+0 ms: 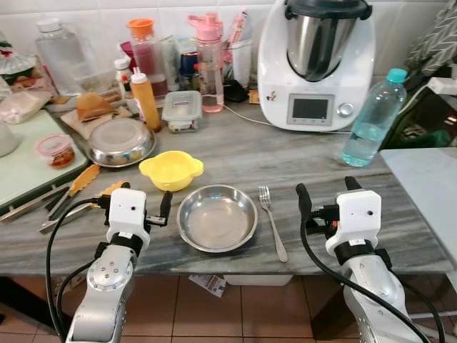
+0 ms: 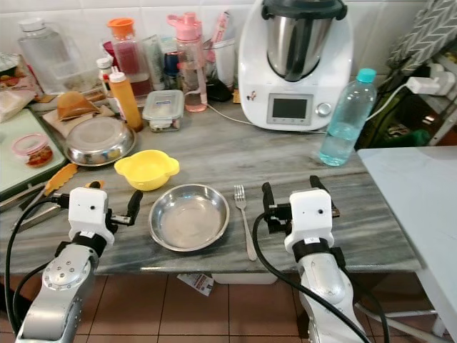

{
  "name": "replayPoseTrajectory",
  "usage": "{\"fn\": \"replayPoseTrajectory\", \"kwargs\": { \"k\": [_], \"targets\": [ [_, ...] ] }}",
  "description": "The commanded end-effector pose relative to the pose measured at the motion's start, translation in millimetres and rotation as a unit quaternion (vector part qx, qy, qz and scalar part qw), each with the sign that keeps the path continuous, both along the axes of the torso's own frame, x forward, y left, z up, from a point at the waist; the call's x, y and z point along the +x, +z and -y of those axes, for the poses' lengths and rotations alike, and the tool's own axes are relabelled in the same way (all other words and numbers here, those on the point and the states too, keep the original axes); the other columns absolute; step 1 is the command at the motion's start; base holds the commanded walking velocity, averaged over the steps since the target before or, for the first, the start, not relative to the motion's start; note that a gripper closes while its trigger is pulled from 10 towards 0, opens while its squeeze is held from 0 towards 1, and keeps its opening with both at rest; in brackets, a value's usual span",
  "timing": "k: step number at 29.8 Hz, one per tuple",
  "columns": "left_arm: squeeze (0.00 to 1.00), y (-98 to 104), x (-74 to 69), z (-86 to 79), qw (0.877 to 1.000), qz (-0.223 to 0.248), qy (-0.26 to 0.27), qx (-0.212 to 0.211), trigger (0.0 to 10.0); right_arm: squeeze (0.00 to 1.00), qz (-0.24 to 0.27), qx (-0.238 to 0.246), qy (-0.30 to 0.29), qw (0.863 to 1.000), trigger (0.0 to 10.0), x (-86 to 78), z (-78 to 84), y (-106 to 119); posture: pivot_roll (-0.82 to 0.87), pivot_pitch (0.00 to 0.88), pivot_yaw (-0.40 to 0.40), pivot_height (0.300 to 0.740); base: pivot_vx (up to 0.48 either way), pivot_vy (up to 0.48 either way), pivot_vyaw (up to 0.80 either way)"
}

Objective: Setting the table

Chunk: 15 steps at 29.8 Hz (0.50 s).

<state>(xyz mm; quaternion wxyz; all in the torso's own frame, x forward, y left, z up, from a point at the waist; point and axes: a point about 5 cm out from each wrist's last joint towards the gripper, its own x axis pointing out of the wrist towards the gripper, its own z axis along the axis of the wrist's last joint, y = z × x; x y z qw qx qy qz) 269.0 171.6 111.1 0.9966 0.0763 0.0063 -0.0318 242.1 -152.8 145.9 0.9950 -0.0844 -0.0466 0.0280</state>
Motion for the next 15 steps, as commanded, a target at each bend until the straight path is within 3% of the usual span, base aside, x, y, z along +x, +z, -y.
{"fn": "replayPoseTrajectory", "kwargs": {
  "k": [1,8,15],
  "targets": [
    [0.0,-0.2,2.1,-1.0,1.0,0.001,0.005,0.007,10.0,0.0,0.004,0.002,0.0,1.0,10.0,0.8,-0.3,2.2,-0.12,0.0,0.042,0.74,0.0,0.0,-0.42],
    [0.0,0.1,4.3,-2.1,1.0,0.003,0.015,0.014,10.0,0.0,0.001,0.001,-0.005,1.0,10.0,1.1,0.9,0.8,-0.12,0.0,0.047,0.74,0.0,0.0,0.0],
    [0.0,1.5,7.2,-0.3,1.0,0.006,0.015,0.017,10.0,0.0,-0.004,0.003,-0.006,1.0,10.0,1.9,0.9,-1.6,-0.12,0.0,0.047,0.74,-0.268,0.0,0.0]
  ]
}}
